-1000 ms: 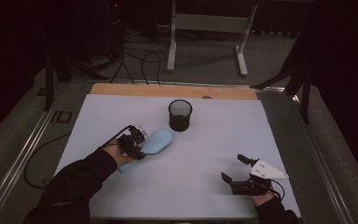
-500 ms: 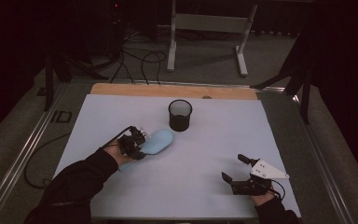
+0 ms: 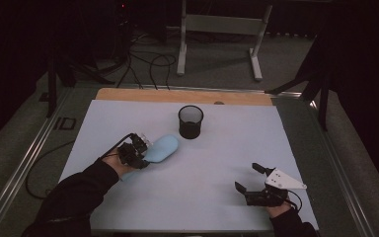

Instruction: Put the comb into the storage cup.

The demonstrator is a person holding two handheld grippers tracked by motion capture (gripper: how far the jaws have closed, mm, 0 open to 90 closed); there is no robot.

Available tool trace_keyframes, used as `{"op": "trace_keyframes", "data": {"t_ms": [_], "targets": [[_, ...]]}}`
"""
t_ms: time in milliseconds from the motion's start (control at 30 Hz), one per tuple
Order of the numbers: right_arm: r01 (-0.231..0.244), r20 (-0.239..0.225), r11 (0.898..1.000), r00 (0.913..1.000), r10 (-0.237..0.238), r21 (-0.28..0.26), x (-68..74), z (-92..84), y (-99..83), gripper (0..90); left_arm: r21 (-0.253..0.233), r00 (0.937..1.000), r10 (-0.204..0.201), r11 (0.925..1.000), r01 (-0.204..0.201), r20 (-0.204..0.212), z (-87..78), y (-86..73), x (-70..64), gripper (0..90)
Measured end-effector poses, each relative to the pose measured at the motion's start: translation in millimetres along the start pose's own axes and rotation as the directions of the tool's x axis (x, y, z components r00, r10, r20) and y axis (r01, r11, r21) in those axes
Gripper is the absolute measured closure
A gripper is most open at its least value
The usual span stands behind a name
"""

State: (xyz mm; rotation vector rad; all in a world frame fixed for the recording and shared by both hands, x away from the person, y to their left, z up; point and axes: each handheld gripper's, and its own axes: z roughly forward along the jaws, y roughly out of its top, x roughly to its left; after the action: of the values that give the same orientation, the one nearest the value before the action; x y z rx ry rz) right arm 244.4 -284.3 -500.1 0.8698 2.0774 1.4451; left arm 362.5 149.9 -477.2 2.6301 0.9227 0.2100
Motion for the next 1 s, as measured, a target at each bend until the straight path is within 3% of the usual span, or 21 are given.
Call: {"op": "trace_keyframes", "data": {"t_ms": [300,467,700,733,800,1000], "targets": [[-0.005,0.002,1.000,1.0000,0.005,-0.002,0.3,0.2,0.4,7.6,-0.086,0.9990,-0.044,0.9953,0.044,0.010,-22.7,-5.3,10.8,70.4],[-0.003,0.004,1.000,1.0000,0.003,-0.001,0.1,0.3,0.3,7.6,-0.149,0.9976,-0.069,0.9866,0.067,-0.008,-33.4,-3.9,13.8,70.4],[-0.003,0.004,1.000,1.0000,0.003,-0.002,-0.2,-0.3,0.4,7.6,-0.236,0.9943,-0.101,0.9675,0.089,-0.035,-44.8,-0.3,16.5,70.4],[-0.001,0.004,1.000,1.0000,0.001,-0.002,-0.3,-0.3,0.3,7.6,-0.245,0.9947,-0.101,0.9651,0.092,-0.023,-46.6,0.5,17.2,70.5],[-0.003,0.004,1.000,1.0000,0.003,-0.002,-0.5,-0.3,0.3,7.6,-0.266,0.9940,-0.100,0.9602,0.086,-0.043,-49.8,2.4,16.7,70.4],[-0.003,0.003,1.000,1.0000,0.003,-0.003,-0.4,0.0,0.3,7.7,-0.330,0.9945,-0.100,0.9400,0.084,-0.032,-57.9,7.7,15.4,70.4]]}}
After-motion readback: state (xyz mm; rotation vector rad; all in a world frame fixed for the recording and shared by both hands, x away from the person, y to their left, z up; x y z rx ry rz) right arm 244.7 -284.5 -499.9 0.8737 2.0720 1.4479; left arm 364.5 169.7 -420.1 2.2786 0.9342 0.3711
